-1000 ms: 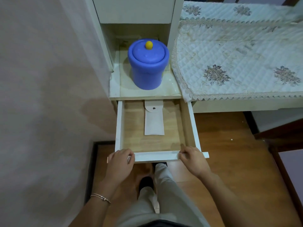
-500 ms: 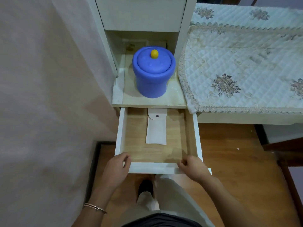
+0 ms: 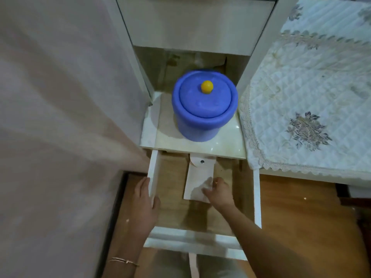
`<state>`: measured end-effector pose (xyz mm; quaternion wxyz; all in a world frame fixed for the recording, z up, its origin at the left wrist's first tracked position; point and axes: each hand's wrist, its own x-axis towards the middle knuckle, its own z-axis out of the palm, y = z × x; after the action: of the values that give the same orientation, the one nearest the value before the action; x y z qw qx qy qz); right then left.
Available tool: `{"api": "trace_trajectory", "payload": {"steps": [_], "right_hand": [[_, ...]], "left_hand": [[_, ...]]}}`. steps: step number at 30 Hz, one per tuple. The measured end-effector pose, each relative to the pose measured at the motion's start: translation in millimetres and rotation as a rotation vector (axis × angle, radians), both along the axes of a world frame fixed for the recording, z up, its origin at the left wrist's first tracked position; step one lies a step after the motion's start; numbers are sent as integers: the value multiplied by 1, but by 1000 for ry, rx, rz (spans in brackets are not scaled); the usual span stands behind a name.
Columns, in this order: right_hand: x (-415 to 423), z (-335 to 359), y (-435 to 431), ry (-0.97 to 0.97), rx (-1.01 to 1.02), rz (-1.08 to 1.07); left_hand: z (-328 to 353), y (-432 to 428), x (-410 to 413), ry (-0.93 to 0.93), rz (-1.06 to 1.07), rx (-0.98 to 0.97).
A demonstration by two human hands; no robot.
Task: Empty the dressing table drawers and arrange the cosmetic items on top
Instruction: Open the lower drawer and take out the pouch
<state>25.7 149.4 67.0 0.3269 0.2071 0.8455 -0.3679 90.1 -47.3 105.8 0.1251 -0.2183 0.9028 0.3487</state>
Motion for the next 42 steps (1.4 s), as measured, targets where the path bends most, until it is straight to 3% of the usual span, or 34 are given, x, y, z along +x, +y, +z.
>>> {"api": "trace_trajectory", "payload": {"steps": [4, 9, 16, 25, 30, 35, 39, 42], "right_hand": [[-11, -18, -24, -51, 26, -271], [-14, -28, -37, -121, 127, -412], [-2, 0, -34, -50, -104, -459], [42, 82, 34, 24, -148, -54], [36, 127, 81, 80, -233, 38], [13, 148, 119, 189, -419, -226], [-45, 141, 127, 454, -258, -432], [-88, 127, 128, 505, -257, -493]], "left_hand": [[-4, -9, 3, -4, -69, 65], [-6, -25, 0, -48, -167, 109], [-11, -34, -7, -68, -127, 161], [-63, -49, -30, -123, -191, -54], [-70, -43, -32, -194, -141, -151], [-36, -22, -28, -100, -90, -90], [-20, -10, -20, -90, -24, -102], [-15, -1, -15, -121, 20, -86]]}}
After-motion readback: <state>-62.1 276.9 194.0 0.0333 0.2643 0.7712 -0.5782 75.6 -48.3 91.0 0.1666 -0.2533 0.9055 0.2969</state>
